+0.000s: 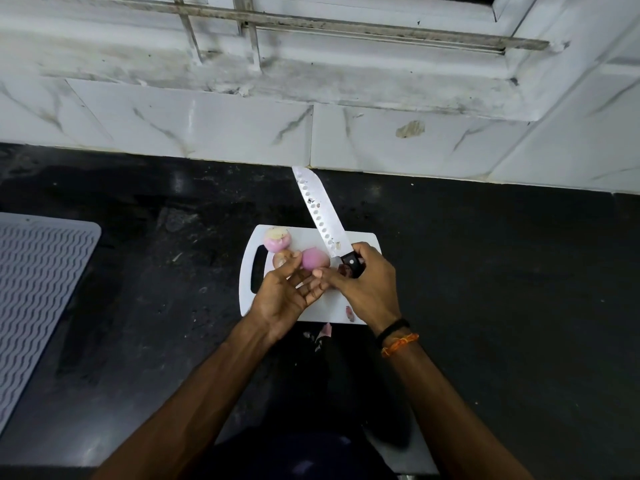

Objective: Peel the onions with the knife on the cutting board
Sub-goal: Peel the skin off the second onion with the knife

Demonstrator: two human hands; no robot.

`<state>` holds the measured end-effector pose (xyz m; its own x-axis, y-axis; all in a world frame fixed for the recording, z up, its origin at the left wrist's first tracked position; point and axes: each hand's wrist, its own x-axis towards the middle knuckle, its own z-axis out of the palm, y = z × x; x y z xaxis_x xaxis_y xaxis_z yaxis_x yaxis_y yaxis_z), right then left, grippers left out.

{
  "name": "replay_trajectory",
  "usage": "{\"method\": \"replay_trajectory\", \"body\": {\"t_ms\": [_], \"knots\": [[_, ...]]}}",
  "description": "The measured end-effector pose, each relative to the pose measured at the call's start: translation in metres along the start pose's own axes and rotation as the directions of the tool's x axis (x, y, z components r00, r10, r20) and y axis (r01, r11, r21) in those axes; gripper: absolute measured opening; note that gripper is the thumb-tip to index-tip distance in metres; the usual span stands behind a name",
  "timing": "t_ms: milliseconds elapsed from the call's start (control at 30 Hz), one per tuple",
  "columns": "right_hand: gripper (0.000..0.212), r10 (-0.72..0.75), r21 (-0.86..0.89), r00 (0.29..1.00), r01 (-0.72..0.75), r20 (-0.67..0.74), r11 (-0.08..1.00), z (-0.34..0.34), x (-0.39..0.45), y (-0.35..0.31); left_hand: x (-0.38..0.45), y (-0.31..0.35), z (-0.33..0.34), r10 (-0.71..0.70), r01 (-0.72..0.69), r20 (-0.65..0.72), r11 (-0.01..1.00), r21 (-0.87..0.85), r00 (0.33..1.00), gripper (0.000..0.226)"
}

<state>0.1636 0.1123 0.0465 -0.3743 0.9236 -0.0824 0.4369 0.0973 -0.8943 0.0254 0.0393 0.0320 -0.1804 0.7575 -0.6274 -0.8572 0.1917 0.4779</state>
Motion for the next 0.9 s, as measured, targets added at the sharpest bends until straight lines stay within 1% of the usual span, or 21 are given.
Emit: {"method": "replay_trajectory", "body": {"t_ms": [133, 233, 333, 433, 533, 600, 667, 767, 833, 900], "knots": [[0.040, 0.003, 0.021, 1.000, -0.003, -0.007, 1.000, 0.002, 0.002, -0.004, 0.001, -0.003, -0.001, -0.018, 0.018, -0.007, 0.999, 0.046, 1.000, 0.033], [0.031, -0.026, 0.032, 1.000, 0.026, -0.003, 0.999, 0.002, 0.004, -0.002, 0.002, -0.005, 0.000, -0.022, 0.023, -0.032, 0.999, 0.043, 0.999, 0.025], [0.030, -0.060, 0.013, 0.998, 0.060, -0.005, 0.998, 0.004, 0.006, 0.002, 0.003, -0.006, 0.001, -0.017, 0.018, -0.045, 1.000, 0.022, 0.999, 0.026], [0.031, -0.097, 0.000, 0.995, 0.097, 0.005, 0.995, 0.003, 0.009, 0.004, 0.003, -0.004, 0.002, -0.011, 0.012, -0.028, 1.000, 0.015, 1.000, 0.024], [0.032, -0.069, 0.057, 0.995, 0.065, 0.066, 0.996, 0.000, 0.010, 0.004, 0.003, -0.001, 0.003, -0.005, 0.005, -0.001, 1.000, 0.029, 1.000, 0.024], [0.029, -0.024, 0.082, 0.995, 0.016, 0.094, 0.996, -0.002, 0.011, 0.006, 0.004, 0.003, 0.003, -0.034, 0.033, 0.002, 0.999, 0.037, 0.999, 0.029], [0.023, -0.011, 0.050, 0.997, 0.007, 0.082, 0.999, -0.007, 0.012, 0.009, 0.005, 0.007, 0.004, -0.074, 0.074, 0.004, 0.996, 0.041, 0.997, 0.038], [0.027, -0.052, -0.072, 0.997, 0.056, 0.050, 0.996, -0.017, 0.015, 0.012, 0.006, 0.012, 0.005, -0.124, 0.124, 0.002, 0.991, 0.042, 0.992, 0.050], [0.030, -0.089, -0.146, 0.993, 0.099, 0.074, 0.984, -0.022, 0.015, 0.012, 0.006, 0.013, 0.005, -0.137, 0.137, 0.005, 0.989, 0.052, 0.991, 0.053], [0.029, -0.121, -0.182, 0.987, 0.139, 0.105, 0.973, -0.025, 0.015, 0.014, 0.007, 0.013, 0.004, -0.142, 0.142, 0.005, 0.988, 0.057, 0.990, 0.052]]}}
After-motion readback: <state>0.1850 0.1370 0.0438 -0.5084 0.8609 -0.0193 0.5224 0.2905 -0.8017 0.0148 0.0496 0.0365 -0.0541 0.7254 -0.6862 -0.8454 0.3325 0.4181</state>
